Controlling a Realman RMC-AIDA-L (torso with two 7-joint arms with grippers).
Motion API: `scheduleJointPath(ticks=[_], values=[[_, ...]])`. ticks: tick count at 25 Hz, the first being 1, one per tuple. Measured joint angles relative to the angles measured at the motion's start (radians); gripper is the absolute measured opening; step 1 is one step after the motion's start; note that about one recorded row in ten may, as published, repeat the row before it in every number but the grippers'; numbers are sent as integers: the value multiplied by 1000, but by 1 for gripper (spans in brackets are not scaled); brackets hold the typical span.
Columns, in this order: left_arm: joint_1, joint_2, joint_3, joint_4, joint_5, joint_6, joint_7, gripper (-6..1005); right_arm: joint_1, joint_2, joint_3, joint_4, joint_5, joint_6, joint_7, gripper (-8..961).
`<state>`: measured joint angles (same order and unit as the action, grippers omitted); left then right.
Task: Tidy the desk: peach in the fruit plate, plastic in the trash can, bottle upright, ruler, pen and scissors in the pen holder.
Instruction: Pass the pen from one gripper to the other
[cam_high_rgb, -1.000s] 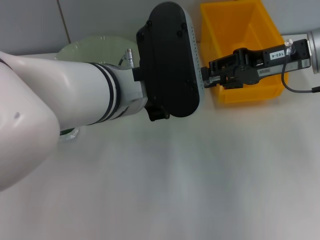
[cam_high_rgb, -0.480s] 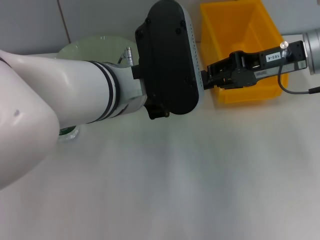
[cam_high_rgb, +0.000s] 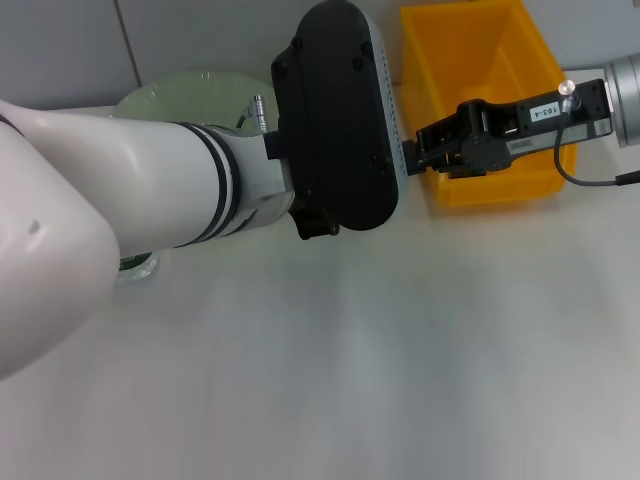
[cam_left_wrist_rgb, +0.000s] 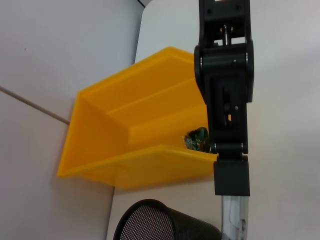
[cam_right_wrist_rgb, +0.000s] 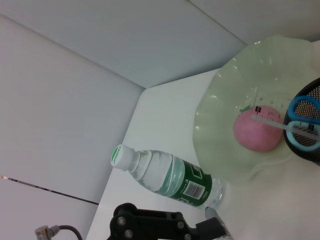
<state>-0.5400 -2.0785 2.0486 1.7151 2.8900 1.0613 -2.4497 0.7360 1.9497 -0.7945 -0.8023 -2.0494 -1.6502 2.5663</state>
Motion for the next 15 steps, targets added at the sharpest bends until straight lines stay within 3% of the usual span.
scheduleJointPath(ticks=[10,15], values=[[0,0,3,0,1,0,7,191,0,0,-1,0,-2,7,0,160],[2,0,-1,6,1,0,6,193,0,0,-1,0,-3,10,1,153]])
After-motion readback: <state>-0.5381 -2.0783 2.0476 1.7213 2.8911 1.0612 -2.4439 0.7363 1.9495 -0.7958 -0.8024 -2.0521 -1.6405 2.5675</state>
